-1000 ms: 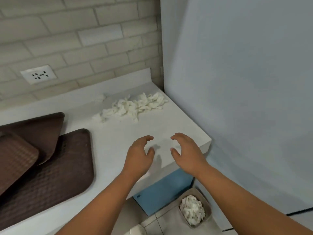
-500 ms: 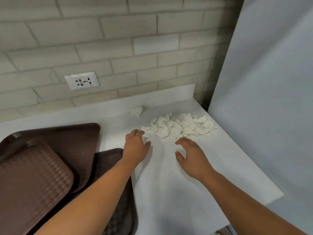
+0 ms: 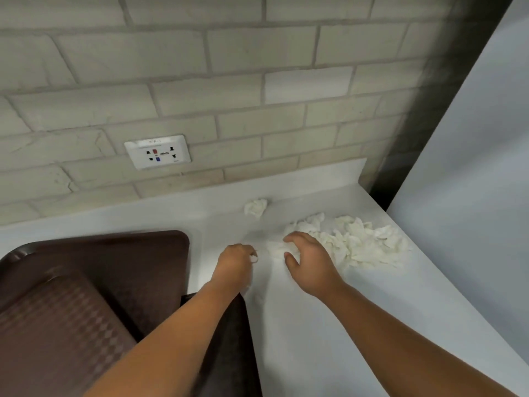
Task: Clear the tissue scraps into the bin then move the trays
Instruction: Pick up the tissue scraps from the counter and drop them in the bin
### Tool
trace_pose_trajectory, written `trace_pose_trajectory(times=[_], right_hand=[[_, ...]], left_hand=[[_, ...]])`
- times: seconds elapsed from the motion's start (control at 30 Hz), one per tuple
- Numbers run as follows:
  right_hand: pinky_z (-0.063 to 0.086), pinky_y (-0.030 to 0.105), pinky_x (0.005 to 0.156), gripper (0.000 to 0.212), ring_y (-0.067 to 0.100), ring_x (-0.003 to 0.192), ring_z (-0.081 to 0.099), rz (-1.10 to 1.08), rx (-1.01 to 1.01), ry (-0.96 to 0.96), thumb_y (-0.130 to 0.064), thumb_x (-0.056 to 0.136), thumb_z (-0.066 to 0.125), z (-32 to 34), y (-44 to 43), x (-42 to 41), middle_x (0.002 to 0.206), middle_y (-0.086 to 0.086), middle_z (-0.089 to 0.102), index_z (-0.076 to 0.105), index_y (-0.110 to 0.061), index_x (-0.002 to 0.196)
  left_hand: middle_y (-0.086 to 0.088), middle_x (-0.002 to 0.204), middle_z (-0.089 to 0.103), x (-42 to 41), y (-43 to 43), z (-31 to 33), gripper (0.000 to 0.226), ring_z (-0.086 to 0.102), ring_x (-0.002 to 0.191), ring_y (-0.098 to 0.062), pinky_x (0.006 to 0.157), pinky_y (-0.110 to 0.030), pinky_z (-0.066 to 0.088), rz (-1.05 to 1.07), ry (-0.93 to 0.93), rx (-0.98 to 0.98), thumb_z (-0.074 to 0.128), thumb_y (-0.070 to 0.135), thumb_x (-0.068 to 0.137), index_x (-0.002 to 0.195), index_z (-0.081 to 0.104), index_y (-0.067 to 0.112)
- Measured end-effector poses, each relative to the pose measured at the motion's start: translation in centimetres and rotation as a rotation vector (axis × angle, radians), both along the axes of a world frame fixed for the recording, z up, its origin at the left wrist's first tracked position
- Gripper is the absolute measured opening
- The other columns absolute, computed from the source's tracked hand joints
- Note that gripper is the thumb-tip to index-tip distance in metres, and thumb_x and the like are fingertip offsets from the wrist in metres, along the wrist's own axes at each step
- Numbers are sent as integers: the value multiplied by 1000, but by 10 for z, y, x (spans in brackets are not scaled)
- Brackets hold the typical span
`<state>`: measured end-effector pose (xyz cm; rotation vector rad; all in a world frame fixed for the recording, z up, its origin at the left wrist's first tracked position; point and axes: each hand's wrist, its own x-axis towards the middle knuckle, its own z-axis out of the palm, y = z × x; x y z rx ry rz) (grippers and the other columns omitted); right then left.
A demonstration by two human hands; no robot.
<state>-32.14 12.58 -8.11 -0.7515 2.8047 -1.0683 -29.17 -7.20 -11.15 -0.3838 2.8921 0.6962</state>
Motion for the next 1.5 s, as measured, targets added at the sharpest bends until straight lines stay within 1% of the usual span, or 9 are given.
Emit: trace_pose_trajectory(times=[0.23,0.37,0.57,0.77,1.03,1.17,1.23,1.33,1.5], right_hand=[[37,38,108,53,27,135,37,34,201,28,-28,93,54,-2,-93,-78,149,5,40,40,-17,143],[38,45,105,56,33,136,32,42,425,47,-33,95,49,-10,-124,-111,156,5,26,32,-22,147],[46,42,97,39,33,120,46,209,542,58,-11,91,49,-30,-137,-121,132,9,46,51,-17,129],[50,40,87,34,32,101,56,216,398,20,1,89,41,-22,-126,-102,114,11,48,57,-12,116],[46,35,85,23,27,98,58,43,24,89,-15,99,37,27,-73,-60,109,9,59,56,-11,111],[43,27,75,20,21,89,57,19,-90,82,-12,100,39,38,-28,-33,100,5,60,58,-7,106],[37,16,68,21,12,86,53,-14,-124,15,-14,101,40,42,-2,-17,97,-3,58,58,-10,108],[40,24,67,19,14,80,55,-85,-124,-70,-23,102,42,47,37,5,90,-3,58,56,-13,108],[42,24,67,32,17,75,57,-177,-237,-135,-39,100,45,54,117,48,80,5,60,54,-11,86]], left_hand=[[5,76,56,25,-26,41,20,47,62,-10,53,-19,34,206,172,313,42,8,94,85,57,17],[-1,78,61,42,-37,55,21,51,65,-13,53,-14,37,225,165,406,43,14,96,83,59,14],[7,57,48,55,-47,52,48,44,50,-7,53,-25,36,238,168,326,45,44,101,68,52,9],[12,96,70,58,-27,42,14,63,88,-5,82,-20,50,-85,47,156,59,25,95,103,70,28],[9,111,65,52,18,25,27,60,99,-17,78,-27,46,-281,-135,-232,65,40,87,113,67,32],[4,100,66,51,33,29,16,57,81,-18,68,-28,44,-328,-115,-374,59,25,88,96,68,36],[6,92,64,53,36,30,21,54,75,-16,66,-27,44,-349,-117,-384,55,17,85,85,66,35],[13,82,56,56,46,34,20,54,76,-14,65,-24,40,-344,-109,-308,53,13,81,81,61,32],[7,97,66,66,102,54,12,60,88,-15,77,-24,46,-342,100,3,52,25,98,94,64,24]])
